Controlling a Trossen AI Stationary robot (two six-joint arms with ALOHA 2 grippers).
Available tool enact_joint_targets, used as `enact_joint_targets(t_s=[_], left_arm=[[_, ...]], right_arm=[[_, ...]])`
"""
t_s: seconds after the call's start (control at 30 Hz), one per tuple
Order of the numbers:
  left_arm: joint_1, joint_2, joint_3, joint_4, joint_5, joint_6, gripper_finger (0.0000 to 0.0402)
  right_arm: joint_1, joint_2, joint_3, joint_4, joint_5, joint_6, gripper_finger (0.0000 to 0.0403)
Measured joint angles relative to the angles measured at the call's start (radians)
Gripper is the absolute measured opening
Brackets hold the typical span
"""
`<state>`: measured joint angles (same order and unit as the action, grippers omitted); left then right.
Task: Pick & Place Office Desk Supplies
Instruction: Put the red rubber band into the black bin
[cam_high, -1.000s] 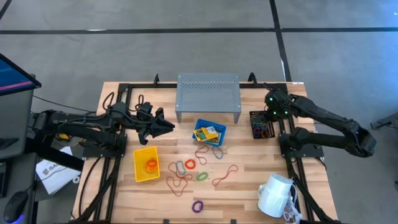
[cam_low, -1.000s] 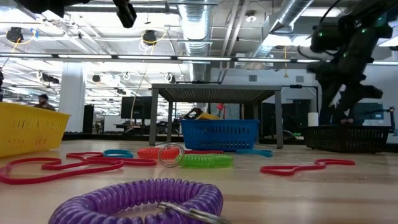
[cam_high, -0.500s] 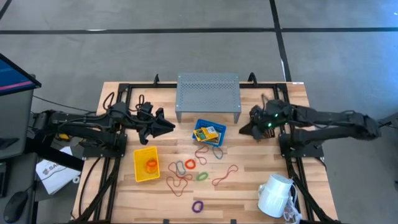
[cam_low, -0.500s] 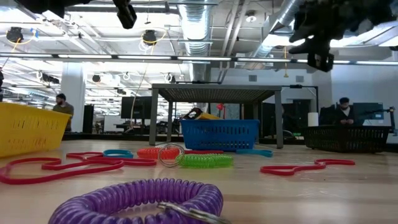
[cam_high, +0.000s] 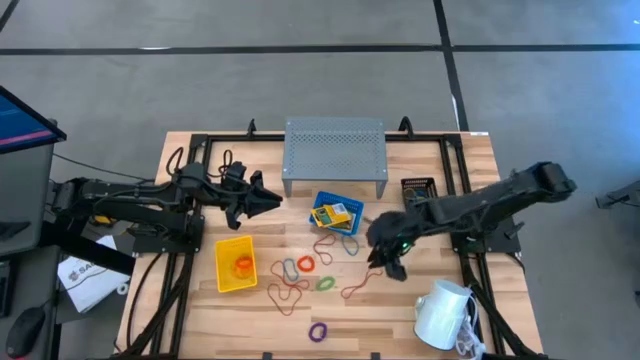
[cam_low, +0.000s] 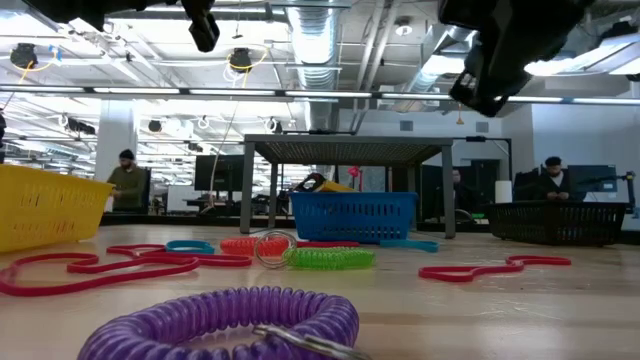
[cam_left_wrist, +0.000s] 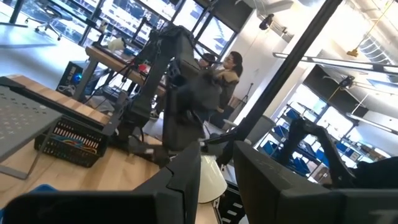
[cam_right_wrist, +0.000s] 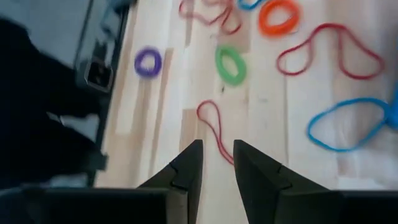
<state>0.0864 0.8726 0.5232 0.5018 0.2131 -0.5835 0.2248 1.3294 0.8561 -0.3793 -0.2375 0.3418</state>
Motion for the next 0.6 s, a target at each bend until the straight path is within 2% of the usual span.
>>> enact_joint_targets(t_s=[0.33,0.6], left_arm=[[0.0,0.0,0.0,-0.007,0.0,0.0,0.0089],[0.0,0.0,0.0,-0.008,0.0,0.0,0.0089]], right_arm=[[0.021,0.312,0.185,-0.202,-0.001,-0.276,0.0088],[0.068,0.484,0.258,-0.24,0.013,-0.316,0.0088]])
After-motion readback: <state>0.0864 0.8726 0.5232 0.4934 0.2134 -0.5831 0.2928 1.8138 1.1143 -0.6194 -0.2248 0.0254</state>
